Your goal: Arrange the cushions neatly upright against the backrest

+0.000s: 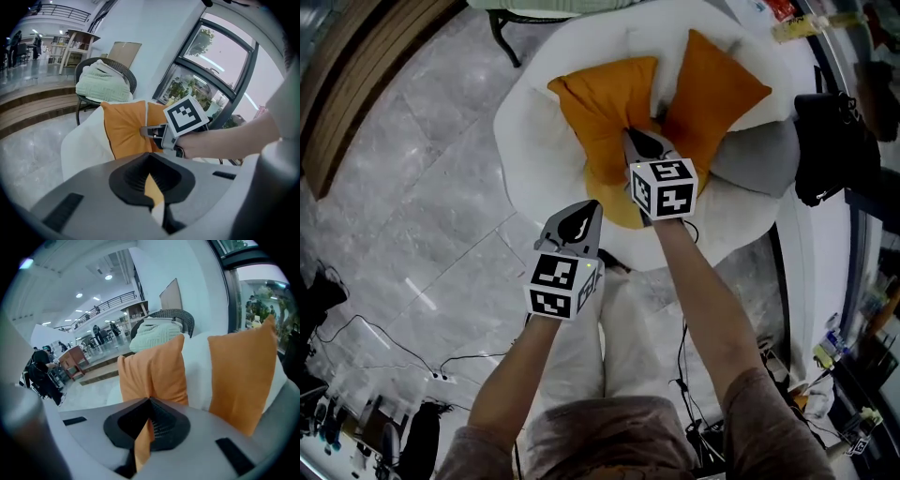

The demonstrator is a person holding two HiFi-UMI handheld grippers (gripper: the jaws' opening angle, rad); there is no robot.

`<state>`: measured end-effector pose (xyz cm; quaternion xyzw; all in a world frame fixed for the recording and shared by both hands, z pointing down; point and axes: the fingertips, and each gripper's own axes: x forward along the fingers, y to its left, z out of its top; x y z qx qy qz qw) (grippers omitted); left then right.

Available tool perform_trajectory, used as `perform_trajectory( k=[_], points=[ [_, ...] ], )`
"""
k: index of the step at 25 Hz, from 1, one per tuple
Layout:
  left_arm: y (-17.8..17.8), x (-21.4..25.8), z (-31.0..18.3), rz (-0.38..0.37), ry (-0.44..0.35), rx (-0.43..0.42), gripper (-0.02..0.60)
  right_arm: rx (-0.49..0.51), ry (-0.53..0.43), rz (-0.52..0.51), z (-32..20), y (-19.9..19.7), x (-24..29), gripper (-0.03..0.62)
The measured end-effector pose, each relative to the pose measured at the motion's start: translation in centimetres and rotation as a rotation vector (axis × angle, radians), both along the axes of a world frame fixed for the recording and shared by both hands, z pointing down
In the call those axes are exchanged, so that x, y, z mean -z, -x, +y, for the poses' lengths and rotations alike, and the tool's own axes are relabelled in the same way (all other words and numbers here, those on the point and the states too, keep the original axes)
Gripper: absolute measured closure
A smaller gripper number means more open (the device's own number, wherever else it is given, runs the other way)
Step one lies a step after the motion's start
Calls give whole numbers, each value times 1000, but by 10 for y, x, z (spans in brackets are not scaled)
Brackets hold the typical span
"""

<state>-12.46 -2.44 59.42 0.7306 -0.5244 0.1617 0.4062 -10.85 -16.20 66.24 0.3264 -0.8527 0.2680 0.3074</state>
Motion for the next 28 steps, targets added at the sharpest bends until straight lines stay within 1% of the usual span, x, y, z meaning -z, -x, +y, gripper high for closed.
perform_trajectory(
  k=[6, 12, 18, 23, 28],
  points=[
    [-24, 21, -16, 6, -18, -59, 577, -71, -13, -21, -21, -23, 26, 574],
    [-33, 28, -30, 6, -22, -90, 578, -139, -21, -56, -46, -31, 39, 574],
    [-28, 18, -36, 2, -1, -101, 577, -206, -11, -115, -73, -25, 34, 574],
    [-16, 2, -39, -8, 22, -97, 578, -266, 9, -162, -94, -19, 19, 574],
    [-6, -10, -40, -14, 46, -84, 577, -315, 10, -186, -107, -25, 8, 574]
  ],
)
